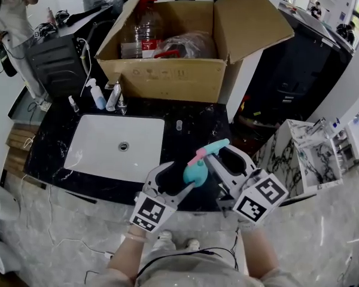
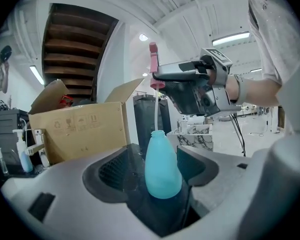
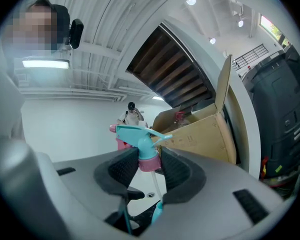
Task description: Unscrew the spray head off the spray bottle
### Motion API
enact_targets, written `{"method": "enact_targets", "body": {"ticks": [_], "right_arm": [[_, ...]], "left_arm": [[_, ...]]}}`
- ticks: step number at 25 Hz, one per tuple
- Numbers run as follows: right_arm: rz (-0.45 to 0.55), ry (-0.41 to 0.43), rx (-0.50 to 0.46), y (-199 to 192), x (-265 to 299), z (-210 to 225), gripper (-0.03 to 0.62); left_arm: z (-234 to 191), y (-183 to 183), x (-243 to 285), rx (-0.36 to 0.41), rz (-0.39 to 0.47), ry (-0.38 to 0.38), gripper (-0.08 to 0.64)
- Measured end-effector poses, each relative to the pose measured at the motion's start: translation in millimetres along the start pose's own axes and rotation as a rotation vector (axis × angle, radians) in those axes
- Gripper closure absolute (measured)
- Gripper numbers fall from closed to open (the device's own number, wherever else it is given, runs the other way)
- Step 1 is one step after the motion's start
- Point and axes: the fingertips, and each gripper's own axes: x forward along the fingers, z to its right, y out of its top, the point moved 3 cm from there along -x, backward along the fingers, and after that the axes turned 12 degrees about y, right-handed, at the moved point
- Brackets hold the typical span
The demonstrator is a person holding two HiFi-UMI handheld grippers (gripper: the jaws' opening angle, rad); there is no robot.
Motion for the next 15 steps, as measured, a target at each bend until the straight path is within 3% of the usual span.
{"method": "enact_targets", "body": {"ticks": [3, 15], "right_arm": [[0.007, 0.021, 0.000, 4, 0, -4, 0.448], [0.014, 0.074, -0.033, 14, -14, -18, 0.448]], "left_arm": [[-2, 1, -8, -0.025, 0.001, 0.016, 0.250], [-18, 9, -46, -0.070, 0.043, 0.254, 0.542]]}}
